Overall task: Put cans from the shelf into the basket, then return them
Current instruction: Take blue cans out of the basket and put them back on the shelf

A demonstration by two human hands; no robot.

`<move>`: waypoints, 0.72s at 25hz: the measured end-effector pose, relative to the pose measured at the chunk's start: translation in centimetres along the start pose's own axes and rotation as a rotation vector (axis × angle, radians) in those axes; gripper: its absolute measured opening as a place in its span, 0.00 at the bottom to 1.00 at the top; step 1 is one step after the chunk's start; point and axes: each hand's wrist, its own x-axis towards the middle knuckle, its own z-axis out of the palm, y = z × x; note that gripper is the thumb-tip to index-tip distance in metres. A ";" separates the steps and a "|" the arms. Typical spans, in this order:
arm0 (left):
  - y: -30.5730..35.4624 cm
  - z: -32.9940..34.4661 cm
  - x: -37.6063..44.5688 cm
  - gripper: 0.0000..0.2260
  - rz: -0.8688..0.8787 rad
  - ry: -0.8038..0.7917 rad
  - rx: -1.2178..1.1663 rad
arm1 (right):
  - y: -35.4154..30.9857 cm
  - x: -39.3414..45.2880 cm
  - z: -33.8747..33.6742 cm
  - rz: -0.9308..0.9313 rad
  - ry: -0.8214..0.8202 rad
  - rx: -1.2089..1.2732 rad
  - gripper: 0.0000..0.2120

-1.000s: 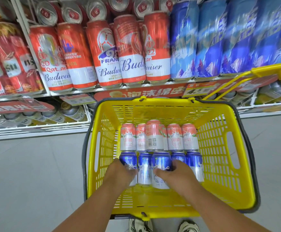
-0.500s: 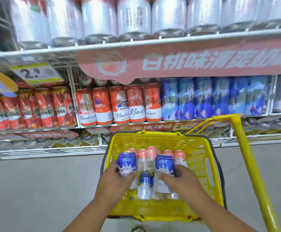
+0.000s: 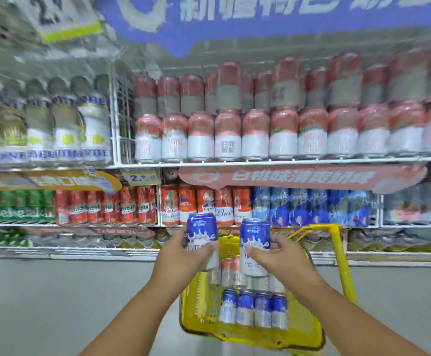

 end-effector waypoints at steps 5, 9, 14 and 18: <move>8.7 -6.0 -3.9 0.14 0.094 0.065 -0.011 | -9.9 -4.5 -3.0 -0.146 -0.017 0.014 0.12; 15.9 -10.6 -6.6 0.19 0.142 0.159 -0.036 | -17.8 -7.4 -5.6 -0.234 -0.063 0.039 0.14; 24.0 -14.7 -9.8 0.20 0.251 0.205 -0.075 | -26.4 -11.4 -8.3 -0.379 -0.086 0.034 0.15; 28.4 -17.4 -11.5 0.18 0.310 0.216 -0.109 | -31.5 -13.8 -10.1 -0.448 -0.084 0.016 0.17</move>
